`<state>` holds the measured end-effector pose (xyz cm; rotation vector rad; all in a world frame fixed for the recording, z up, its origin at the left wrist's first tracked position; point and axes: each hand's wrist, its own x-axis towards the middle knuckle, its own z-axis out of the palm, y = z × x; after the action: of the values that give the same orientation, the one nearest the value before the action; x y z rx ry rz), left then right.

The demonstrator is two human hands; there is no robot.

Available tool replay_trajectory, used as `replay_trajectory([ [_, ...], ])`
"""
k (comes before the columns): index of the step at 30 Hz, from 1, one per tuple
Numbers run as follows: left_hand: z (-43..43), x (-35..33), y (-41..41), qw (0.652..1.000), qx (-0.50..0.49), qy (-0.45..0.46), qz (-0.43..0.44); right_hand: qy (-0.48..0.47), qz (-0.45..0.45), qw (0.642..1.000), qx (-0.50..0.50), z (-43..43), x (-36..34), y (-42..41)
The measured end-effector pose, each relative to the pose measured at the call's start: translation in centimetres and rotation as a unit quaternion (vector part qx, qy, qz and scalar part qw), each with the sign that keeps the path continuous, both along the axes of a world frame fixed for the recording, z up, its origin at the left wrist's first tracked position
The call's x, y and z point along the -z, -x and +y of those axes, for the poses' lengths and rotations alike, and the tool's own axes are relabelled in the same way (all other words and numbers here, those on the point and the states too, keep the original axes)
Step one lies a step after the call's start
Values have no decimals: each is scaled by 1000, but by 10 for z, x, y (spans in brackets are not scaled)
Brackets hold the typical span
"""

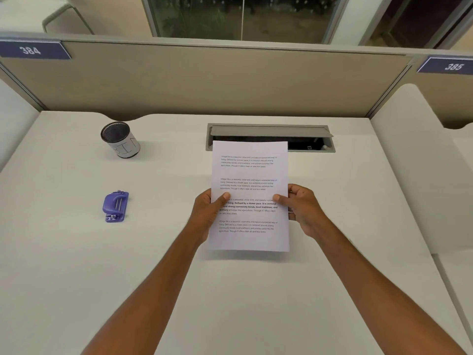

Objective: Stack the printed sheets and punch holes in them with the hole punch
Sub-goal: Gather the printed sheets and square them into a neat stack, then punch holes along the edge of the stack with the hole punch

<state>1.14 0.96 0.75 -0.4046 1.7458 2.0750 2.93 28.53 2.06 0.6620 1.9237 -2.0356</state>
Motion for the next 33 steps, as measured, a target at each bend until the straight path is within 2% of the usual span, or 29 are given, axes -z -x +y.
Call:
replay_trajectory([
  [9, -47, 1, 6, 997, -10, 55, -47, -12, -11, 1000, -5, -15, 22, 2],
  [16, -141, -3, 22, 985, -110, 130, -32, -26, -26, 999, 1, -21, 37, 4],
  [23, -232, -10, 38, 920, -205, 335, -3, -19, -30, 999, 12, -29, 42, 4],
  [27, -266, -1, 45, 891, -177, 418, -3, -18, -33, 999, 17, -32, 45, 2],
  [33, -290, 21, 56, 910, -143, 384, -67, -22, -41, 999, 26, -34, 48, 0],
])
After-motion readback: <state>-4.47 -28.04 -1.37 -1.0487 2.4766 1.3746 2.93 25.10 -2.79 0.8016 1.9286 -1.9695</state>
